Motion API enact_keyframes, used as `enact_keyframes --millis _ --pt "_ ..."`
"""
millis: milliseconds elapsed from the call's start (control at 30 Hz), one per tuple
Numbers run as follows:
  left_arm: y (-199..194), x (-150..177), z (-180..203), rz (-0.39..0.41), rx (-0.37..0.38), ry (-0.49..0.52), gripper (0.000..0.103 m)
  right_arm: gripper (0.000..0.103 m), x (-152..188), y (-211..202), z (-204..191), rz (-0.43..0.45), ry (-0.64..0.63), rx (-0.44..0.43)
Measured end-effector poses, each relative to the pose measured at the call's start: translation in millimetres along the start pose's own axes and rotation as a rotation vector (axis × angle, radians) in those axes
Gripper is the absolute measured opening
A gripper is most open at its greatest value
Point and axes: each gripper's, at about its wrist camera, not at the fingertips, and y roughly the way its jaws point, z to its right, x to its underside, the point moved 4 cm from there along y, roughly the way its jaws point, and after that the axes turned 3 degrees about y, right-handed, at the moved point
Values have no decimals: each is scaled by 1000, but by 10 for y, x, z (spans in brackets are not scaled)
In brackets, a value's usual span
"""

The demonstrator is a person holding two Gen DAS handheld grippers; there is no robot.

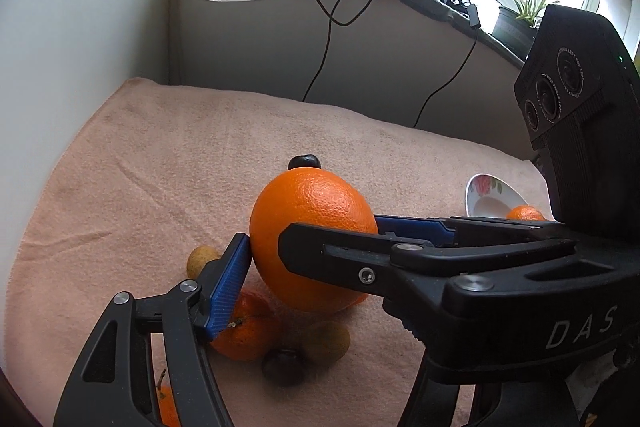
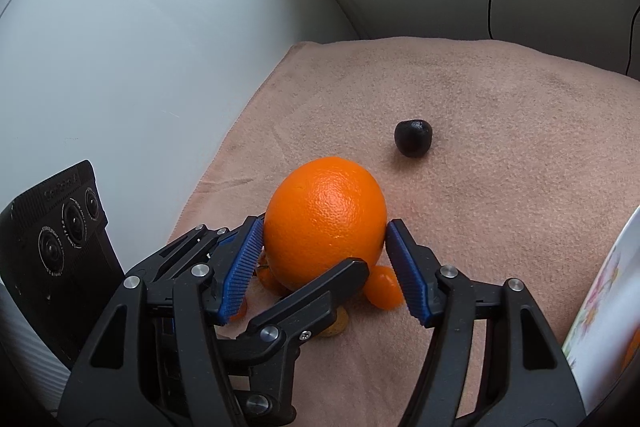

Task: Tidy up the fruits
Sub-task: 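Close the right gripper around the large orange and lift it, then carry the held orange with the right gripper to the plate beside the first orange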

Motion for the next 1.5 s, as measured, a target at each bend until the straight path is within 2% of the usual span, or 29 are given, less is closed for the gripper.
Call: enact_keyframes --millis 667,1367,1500 --pt "-104 -48 721 47 82 76 65 66 210 -841 272 101 42 57" --pt "50 93 1455 4 195 124 66 65 565 -1448 747 143 86 154" --pt "89 140 1545 -13 203 136 65 62 565 -1534 805 163 90 170"
